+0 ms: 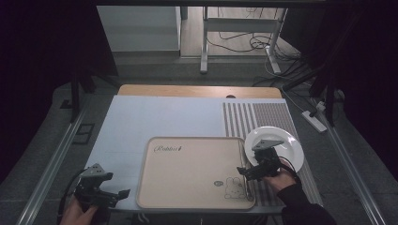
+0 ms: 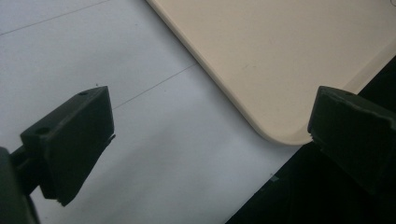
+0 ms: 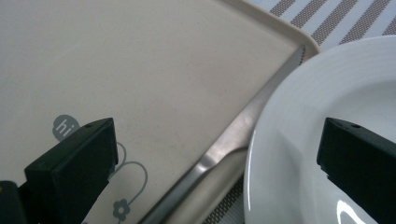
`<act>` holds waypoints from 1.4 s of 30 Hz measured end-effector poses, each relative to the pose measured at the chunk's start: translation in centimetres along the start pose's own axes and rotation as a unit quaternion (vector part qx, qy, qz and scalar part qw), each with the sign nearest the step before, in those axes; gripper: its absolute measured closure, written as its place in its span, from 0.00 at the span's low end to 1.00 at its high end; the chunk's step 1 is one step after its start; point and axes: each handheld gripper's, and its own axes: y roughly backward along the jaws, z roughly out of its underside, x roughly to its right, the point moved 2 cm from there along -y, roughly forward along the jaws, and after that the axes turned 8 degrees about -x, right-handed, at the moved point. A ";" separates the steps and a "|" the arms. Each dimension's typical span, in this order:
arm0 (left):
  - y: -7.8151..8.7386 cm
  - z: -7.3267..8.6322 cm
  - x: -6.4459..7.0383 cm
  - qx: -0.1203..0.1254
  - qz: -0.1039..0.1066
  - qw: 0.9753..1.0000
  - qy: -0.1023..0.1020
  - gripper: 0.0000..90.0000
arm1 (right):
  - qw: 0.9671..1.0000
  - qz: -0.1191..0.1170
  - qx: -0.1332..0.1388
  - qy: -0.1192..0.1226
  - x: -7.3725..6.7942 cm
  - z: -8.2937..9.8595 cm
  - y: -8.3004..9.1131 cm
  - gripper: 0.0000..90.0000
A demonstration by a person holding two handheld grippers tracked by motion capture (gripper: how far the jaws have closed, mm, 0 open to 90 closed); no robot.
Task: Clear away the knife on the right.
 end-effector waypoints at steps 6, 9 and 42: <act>0.0 0.0 0.0 0.001 0.001 1.000 0.001 0.02 | 1.000 0.013 0.000 -0.010 0.2 0.9 0.8 0.00; 0.0 0.0 0.0 0.001 0.001 1.000 0.001 0.02 | 1.000 0.017 0.004 -0.015 0.3 1.3 1.1 0.00; 0.0 0.0 0.0 0.002 -0.001 1.000 0.002 0.02 | 0.994 0.057 0.019 -0.092 1.5 6.8 4.5 0.00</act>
